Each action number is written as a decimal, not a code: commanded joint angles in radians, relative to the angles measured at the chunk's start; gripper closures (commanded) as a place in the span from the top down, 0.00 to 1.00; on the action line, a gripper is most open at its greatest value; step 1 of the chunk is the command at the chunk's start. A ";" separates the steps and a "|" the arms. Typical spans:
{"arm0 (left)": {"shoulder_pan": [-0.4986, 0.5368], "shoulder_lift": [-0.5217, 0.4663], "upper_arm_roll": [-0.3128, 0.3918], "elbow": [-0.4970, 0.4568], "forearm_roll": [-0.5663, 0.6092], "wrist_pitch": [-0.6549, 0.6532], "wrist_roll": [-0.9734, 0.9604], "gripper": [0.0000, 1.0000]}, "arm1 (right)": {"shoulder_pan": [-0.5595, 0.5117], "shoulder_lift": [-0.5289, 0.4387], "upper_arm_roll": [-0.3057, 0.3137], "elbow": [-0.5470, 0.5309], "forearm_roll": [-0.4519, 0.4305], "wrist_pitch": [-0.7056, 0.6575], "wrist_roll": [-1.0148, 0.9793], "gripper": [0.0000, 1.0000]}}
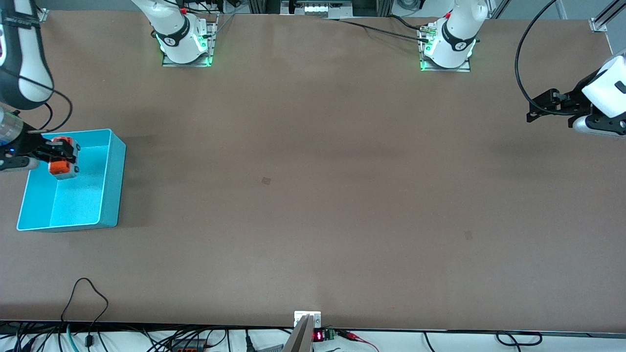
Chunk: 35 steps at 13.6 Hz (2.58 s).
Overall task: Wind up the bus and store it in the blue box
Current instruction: 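Lift the car and carry it into the cyan box, then open the right gripper to drop the car in the box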
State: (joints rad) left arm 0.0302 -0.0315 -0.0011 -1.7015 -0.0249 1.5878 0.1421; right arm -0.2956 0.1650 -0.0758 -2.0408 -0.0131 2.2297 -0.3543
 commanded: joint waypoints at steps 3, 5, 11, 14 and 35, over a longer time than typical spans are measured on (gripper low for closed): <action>0.017 0.010 -0.013 0.028 -0.010 -0.023 0.019 1.00 | -0.057 0.132 0.019 0.071 0.015 -0.005 0.132 0.00; 0.017 0.012 -0.013 0.029 -0.010 -0.023 0.020 1.00 | -0.062 0.220 0.019 0.135 0.012 -0.004 0.126 0.00; 0.016 0.012 -0.013 0.034 -0.006 -0.023 0.017 1.00 | -0.059 0.370 0.019 0.248 0.007 0.042 0.075 0.00; 0.016 0.012 -0.013 0.036 -0.004 -0.023 0.016 1.00 | -0.079 0.412 0.019 0.240 0.015 0.059 0.055 0.00; 0.022 0.015 -0.003 0.034 -0.004 -0.023 0.022 1.00 | 0.068 0.028 0.015 0.479 0.044 -0.528 0.108 1.00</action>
State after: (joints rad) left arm 0.0434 -0.0307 -0.0021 -1.6981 -0.0249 1.5872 0.1422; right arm -0.2774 0.1796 -0.0403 -1.6431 0.0203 1.7989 -0.3043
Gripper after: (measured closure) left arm 0.000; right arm 0.000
